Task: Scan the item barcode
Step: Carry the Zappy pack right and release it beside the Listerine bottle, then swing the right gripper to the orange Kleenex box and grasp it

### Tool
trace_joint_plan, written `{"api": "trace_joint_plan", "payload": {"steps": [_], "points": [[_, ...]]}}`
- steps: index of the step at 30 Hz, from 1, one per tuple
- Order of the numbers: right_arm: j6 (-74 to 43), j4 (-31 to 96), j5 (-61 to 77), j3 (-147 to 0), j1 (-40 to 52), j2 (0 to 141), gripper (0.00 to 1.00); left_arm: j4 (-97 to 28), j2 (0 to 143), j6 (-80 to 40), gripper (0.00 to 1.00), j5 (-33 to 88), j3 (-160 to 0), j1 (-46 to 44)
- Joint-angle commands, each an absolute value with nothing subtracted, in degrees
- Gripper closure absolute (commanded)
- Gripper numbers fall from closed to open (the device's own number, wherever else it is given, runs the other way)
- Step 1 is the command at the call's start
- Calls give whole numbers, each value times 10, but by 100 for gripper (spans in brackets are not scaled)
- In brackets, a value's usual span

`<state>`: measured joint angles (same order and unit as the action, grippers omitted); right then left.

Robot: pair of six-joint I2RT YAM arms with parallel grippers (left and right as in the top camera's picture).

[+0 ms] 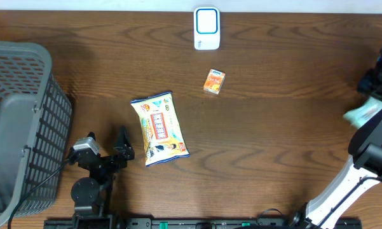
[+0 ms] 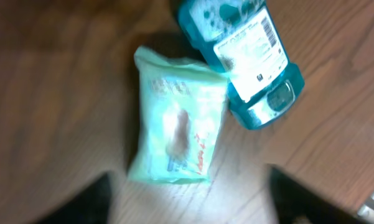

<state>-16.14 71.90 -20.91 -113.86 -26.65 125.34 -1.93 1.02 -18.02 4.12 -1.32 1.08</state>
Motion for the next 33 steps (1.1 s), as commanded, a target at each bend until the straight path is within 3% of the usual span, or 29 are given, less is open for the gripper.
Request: {"api": "trace_joint_plan", "payload": {"steps": [1,3,8,15,23,28,33], "points": [[-165,787,-171,-1227,-244,1242,1,-36,7,-179,3,47,-2,13],[-170,828,-157,-1258,-230,1238,1,-36,7,-179,3,47,-2,13],[-188,877,93,-1278,-173,1226,1,-36,7,-179,3,47,-2,13],[-147,815,272,-1169,-44,1226,1,-36,7,-179,3,47,-2,13],[-233,625,290,-1033,99,1226,5,-36,7,-179,3,47,-2,13],[-275,464,256,-979,157,1226,25,-36,7,-179,3,47,-2,13],[-349,410,145,-952,184,1227,33,-36,7,-179,3,47,-2,13]]}}
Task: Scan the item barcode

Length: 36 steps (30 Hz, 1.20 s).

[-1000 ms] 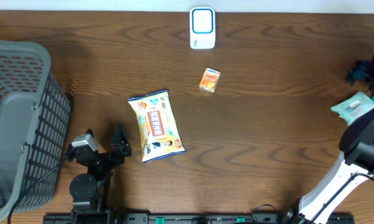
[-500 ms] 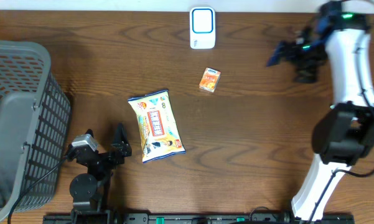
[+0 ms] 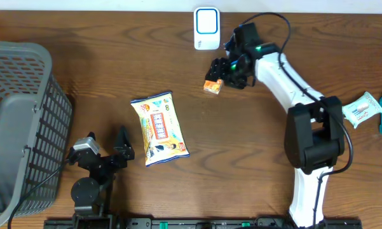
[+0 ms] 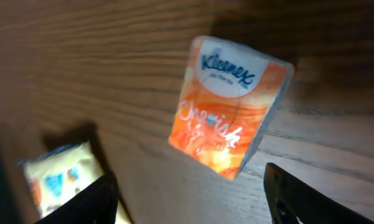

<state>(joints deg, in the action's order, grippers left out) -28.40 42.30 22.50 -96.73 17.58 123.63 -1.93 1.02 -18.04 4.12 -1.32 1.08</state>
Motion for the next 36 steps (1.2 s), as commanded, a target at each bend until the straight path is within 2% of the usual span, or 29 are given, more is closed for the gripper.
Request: {"api": "trace_joint_plan", "payload": {"steps": [1,10,14,21,23,25,30,33,36], "points": [[-352,407,140,-950,185,1227,34,-36,7,-179,3,47,-2,13],[-366,368,136,-937,189,1233,41,-36,7,-179,3,47,-2,13],[-382,354,136,-928,189,1248,47,-36,7,-179,3,47,-2,13],[-392,329,150,-928,189,1310,50,-36,7,-179,3,47,-2,13],[-392,330,156,-928,189,1332,63,-36,7,-179,3,47,-2,13],[-392,349,156,-928,188,1350,99,-36,7,-179,3,47,-2,13],[-387,382,169,-928,182,1351,99,-36,7,-179,3,47,-2,13],[-358,371,260,-928,167,1319,99,-36,7,-179,3,47,-2,13],[-300,343,424,-928,147,1282,99,-36,7,-179,3,47,-2,13]]}}
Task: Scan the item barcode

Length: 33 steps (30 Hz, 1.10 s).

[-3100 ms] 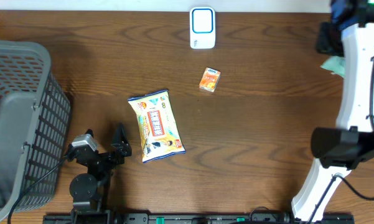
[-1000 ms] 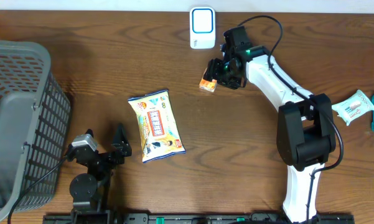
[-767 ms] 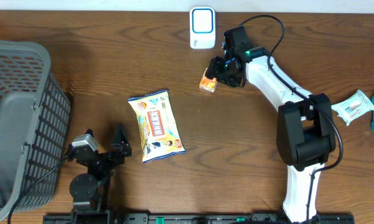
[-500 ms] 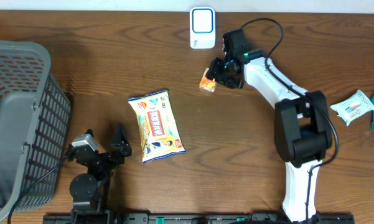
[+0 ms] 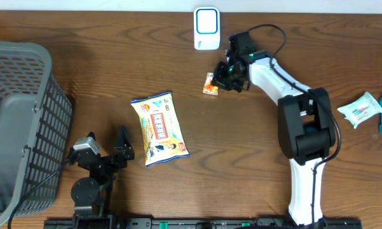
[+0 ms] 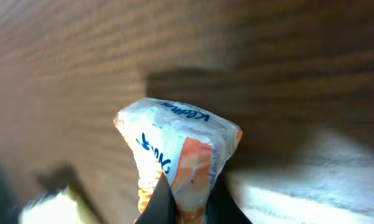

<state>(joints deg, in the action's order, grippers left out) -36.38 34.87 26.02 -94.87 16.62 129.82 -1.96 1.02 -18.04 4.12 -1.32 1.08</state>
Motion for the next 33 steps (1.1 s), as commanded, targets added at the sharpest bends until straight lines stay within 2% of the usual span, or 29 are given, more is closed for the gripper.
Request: {"api": "trace_joint_plan", "payload": {"steps": [1,3,5,6,7,9,21,23,32,33], "points": [[-264,321,530,-928,136,1265,99,-36,7,-179,3,47,-2,13],[-218,284,696,-928,120,1246,99,-36,7,-179,3,47,-2,13],[-206,265,869,-928,101,1235,91,-36,7,-179,3,47,-2,13],[-227,274,895,-928,95,1233,96,-36,7,-179,3,47,-2,13],[-258,292,895,-928,90,1233,99,-36,7,-179,3,47,-2,13],[-295,349,895,-928,85,1233,99,-36,7,-179,3,47,-2,13],[-289,485,895,-928,105,1225,99,-36,7,-179,3,47,-2,13],[-233,533,895,-928,109,1212,99,-36,7,-179,3,47,-2,13],[316,959,877,-928,82,1074,99,-36,7,-179,3,47,-2,13],[360,974,872,-927,79,1063,99,-36,7,-179,3,47,-2,13]]}}
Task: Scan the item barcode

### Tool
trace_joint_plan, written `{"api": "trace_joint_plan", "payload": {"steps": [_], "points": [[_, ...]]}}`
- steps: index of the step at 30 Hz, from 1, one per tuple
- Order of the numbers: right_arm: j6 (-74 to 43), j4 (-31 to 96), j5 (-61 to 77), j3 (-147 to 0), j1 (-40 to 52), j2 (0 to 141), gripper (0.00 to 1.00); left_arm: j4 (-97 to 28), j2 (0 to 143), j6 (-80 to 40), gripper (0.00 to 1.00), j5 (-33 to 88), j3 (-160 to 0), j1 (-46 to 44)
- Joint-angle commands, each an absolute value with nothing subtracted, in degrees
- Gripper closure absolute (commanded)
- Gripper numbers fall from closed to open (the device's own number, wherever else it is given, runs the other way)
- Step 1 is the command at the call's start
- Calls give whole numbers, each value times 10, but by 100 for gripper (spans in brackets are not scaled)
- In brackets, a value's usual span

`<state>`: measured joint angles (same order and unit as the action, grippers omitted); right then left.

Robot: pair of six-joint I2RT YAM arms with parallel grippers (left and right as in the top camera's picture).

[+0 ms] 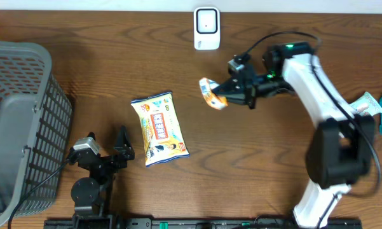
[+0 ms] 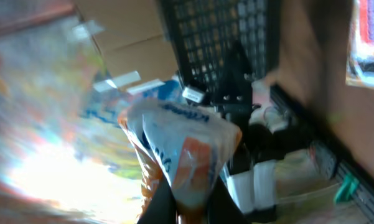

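My right gripper (image 1: 221,94) is shut on a small orange and white Kleenex tissue pack (image 1: 210,93), held in the air above the table's middle. The arm is turned on its side with the pack pointing left. In the right wrist view the pack (image 2: 185,146) is pinched between the two dark fingers (image 2: 160,200), and the gripper (image 2: 188,205) looks sideways across the table. The white barcode scanner (image 1: 206,28) stands at the far edge, beyond the pack. My left gripper (image 1: 106,141) rests open near the front left.
A yellow snack bag (image 1: 159,128) lies left of centre. A grey mesh basket (image 1: 19,121) fills the left side. At the right edge lie a pale green wipes pack (image 1: 367,105) and a blue bottle.
The tissue pack was pinched on the table just below the scanner. Now it is off the table, a little nearer the front, and the right wrist has turned sideways.
My right arm was at the far right, over the wipes pack and blue bottle. Then its gripper stood open over the tissue pack near the scanner. Then it was shut on the pack on the table, and now it holds the pack in the air.
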<state>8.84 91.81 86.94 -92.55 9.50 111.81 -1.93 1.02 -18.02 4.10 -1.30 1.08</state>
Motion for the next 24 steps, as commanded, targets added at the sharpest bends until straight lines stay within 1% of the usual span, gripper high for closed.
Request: {"api": "trace_joint_plan", "payload": {"steps": [1,5,10,17,20,24], "points": [[380,975,854,-924,77,1046,99,-36,7,-179,3,47,-2,13],[431,975,809,-921,87,1001,99,-36,7,-179,3,47,-2,13],[489,975,829,-921,102,979,99,-36,7,-179,3,47,-2,13],[489,971,808,-921,110,979,99,-36,7,-179,3,47,-2,13],[489,971,762,-921,110,979,99,-36,7,-179,3,47,-2,13],[488,969,657,-921,125,979,98,-36,7,-179,3,47,-2,13]]}}
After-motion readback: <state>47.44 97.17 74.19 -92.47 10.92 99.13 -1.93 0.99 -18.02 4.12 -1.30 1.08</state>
